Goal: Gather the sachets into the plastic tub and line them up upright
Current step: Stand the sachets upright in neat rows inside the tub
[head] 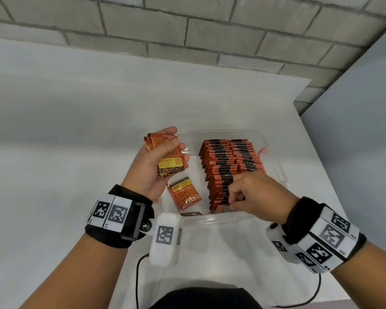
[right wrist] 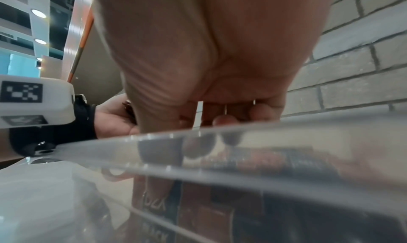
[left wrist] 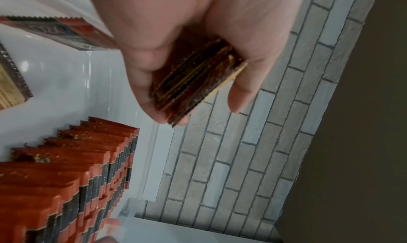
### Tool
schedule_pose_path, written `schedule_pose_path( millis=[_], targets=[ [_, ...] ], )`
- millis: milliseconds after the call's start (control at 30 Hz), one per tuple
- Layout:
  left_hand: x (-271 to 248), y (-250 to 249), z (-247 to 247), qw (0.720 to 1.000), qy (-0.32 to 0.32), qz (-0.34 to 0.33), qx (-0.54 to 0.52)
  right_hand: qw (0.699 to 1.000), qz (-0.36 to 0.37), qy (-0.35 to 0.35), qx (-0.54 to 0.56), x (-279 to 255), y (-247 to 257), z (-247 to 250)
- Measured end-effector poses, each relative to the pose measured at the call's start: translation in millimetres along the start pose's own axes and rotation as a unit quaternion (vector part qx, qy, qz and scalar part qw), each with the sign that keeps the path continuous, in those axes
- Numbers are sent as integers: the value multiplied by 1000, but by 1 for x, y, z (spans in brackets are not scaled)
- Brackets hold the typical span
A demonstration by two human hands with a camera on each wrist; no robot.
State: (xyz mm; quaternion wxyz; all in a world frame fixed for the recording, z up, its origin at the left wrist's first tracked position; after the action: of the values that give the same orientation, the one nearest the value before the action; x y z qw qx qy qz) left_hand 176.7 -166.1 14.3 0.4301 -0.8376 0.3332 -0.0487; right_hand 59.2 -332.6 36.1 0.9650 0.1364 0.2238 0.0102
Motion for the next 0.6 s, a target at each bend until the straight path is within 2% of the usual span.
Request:
schedule_pose_path(
  millis=[233, 367, 433, 500, 600],
  targets=[
    [-2, -3, -1, 1000, 2, 3, 0, 999, -9, 35, -2, 5, -1, -3],
    [-6, -8, 1, 1000, -6, -1, -4, 996, -32, 46, 63, -1, -3, 4],
    [-8, -11, 4, 1000, -9, -4, -12, 995, -12, 24, 95, -4, 6, 14],
    [-11, -15, 5, 1000, -13, -8, -11, 995, 42, 26, 83, -4, 26, 19],
    [-14, -19, 6, 1000, -15, -17, -5, 988, 100, 115, -8, 6, 59, 3]
  ],
)
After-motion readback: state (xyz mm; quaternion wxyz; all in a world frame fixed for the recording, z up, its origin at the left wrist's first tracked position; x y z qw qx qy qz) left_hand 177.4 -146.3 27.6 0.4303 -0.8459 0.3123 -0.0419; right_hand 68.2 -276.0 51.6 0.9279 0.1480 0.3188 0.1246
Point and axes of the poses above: each hand's wrist, its own x-axis towards the middle knuckle, its own z-axis out of the back of the hand, y = z × x, the point moved 4 cm from there along x, towards the middle knuckle, and after that the axes turned 5 degrees about y, right-handed, at the moved point
